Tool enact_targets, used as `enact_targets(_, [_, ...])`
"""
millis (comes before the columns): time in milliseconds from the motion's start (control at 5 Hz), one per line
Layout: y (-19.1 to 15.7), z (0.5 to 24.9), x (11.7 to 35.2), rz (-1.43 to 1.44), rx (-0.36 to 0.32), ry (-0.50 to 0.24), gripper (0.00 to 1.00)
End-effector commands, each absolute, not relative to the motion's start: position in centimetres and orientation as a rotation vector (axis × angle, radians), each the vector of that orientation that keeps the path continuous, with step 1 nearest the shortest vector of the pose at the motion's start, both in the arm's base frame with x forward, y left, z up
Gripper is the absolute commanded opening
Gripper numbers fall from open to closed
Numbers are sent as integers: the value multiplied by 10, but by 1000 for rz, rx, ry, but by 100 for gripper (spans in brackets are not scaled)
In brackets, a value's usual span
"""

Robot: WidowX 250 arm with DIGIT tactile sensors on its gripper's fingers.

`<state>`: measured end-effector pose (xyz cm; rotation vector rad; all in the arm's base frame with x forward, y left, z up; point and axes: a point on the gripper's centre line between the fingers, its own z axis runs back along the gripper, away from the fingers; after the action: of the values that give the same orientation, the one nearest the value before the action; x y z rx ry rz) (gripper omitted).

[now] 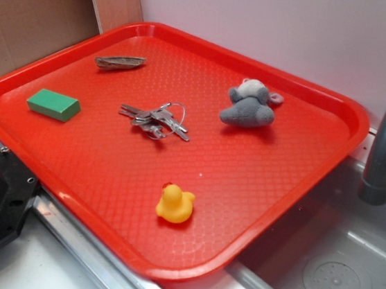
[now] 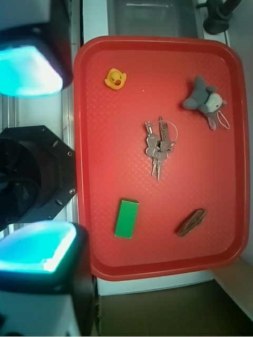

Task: Grab the yellow duck.

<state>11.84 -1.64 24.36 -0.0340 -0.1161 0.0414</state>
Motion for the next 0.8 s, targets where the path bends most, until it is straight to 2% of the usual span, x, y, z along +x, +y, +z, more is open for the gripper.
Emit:
enact_targets(0, [-16,244,118,41,-34,-116,100])
enact_targets(200, [-21,244,168,75,-12,-98,100])
enact_targets(400, [-22,238,208,86,-49,-61,100])
enact_targets(600, [-60,218,208,-81,-24,-18,100])
